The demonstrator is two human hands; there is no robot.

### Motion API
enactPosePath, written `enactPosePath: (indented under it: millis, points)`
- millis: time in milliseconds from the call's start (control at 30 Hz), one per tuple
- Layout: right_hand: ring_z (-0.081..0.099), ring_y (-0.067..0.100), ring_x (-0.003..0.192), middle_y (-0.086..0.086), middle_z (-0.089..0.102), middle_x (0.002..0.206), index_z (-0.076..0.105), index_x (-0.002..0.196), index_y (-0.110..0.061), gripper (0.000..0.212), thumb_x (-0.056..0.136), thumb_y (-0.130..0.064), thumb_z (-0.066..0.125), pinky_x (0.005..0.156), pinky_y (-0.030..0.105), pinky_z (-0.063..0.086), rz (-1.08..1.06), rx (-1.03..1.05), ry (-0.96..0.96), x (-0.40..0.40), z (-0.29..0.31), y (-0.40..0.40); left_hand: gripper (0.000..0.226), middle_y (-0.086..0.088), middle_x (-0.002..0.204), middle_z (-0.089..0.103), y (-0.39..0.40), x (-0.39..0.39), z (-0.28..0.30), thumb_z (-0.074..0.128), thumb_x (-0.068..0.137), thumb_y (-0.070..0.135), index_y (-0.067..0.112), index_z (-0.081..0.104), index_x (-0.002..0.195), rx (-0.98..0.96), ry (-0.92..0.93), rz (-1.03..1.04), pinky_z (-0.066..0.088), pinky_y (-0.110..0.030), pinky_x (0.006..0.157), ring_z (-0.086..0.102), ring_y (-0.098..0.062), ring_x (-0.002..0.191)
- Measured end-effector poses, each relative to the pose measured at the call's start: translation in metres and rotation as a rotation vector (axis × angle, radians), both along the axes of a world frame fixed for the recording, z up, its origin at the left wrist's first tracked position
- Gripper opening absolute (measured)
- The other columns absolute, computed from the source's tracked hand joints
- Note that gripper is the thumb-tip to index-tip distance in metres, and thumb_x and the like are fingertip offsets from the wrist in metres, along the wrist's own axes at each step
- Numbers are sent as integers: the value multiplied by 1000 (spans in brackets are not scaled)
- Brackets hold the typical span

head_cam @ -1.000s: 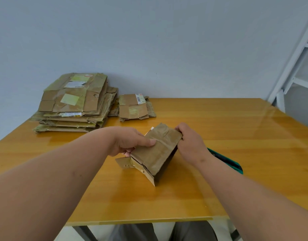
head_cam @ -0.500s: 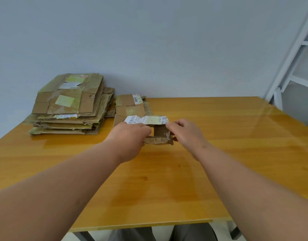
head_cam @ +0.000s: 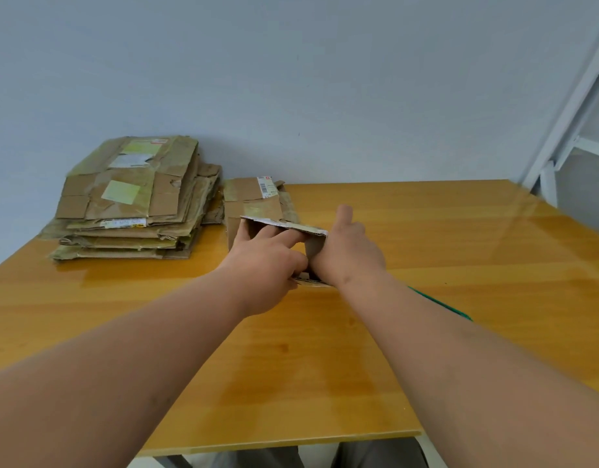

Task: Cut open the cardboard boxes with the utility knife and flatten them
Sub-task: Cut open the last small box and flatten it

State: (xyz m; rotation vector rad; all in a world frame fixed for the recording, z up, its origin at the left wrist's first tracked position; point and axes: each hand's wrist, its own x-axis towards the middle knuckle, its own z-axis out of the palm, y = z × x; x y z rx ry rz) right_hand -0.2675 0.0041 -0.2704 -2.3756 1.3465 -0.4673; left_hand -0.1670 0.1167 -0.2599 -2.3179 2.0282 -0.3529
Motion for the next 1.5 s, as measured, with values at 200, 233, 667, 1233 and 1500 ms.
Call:
enactPosePath:
  millis: [200, 233, 667, 1233, 1500]
  points:
    - [52, 29, 78, 3, 44, 97, 28, 107, -21, 54, 73, -47, 63, 56, 34, 38, 116, 19, 29, 7, -8, 2, 20, 11, 146, 34, 4, 9, -10, 61, 89, 45, 37, 64, 107, 13, 57, 19, 18, -66, 110, 21, -22, 137]
    - [55, 26, 78, 1, 49, 94, 33, 101, -21, 53, 68, -49, 62, 55, 32, 38, 144, 49, 15, 7, -6, 2, 25, 12, 146, 35, 5, 12, -10, 59, 88, 49, 37, 63, 110, 24, 70, 24, 18, -64, 111, 21, -21, 137]
    - [55, 28, 102, 12, 61, 112, 64, 111, -8, 32, 96, -10, 36, 79, 33, 41, 423, 178, -29, -13, 4, -5, 38, 11, 119, 58, 23, 32, 2, 38, 98, 50, 34, 63, 121, 142, 30, 20, 40, -39, 104, 43, -14, 118]
    - [-4, 18, 152, -7, -2, 165, 8, 157, -33, 67, 97, -64, 9, 121, 48, 3, 675, -90, 528, -17, -46, 27, 66, 9, 157, -26, 55, 41, -70, 10, 98, 59, 30, -18, 151, 448, 337, 322, -6, -46, 118, -23, -15, 145]
    - [7, 16, 150, -11, 11, 164, 26, 153, -37, 58, 101, -53, 7, 119, 49, 1, 566, 34, 386, -10, -57, 20, 55, 4, 162, 4, 45, 51, -56, 26, 100, 55, 44, 10, 151, 292, 447, 583, 11, -49, 116, 3, -30, 147]
